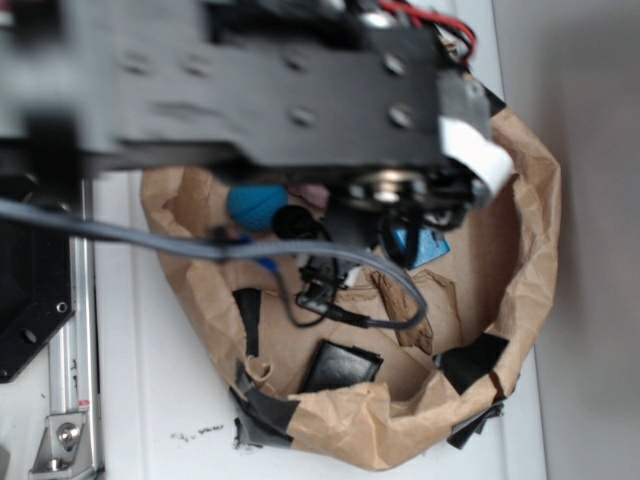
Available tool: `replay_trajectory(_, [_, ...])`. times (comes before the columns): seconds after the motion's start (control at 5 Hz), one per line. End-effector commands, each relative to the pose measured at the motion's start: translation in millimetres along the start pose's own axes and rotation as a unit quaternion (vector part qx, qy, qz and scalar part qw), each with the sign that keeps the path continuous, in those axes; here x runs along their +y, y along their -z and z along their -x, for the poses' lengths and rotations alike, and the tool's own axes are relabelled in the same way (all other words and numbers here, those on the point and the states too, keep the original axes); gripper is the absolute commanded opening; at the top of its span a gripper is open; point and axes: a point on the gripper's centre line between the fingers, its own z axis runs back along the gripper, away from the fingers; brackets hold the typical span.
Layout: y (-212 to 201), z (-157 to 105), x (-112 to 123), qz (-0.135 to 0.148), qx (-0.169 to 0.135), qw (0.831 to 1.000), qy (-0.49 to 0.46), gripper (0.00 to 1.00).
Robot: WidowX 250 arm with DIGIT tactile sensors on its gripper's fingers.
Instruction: Grab the blue block.
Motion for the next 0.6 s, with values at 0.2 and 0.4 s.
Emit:
replay_trajectory(0.2, [48.8,-15.1,7.6,-0.006,-0.037,0.985,0.167,1.0])
replay_trajectory(0.4, [64.0,-27.1,3.7,-0.005,-0.038,0.978,0.206,1.0])
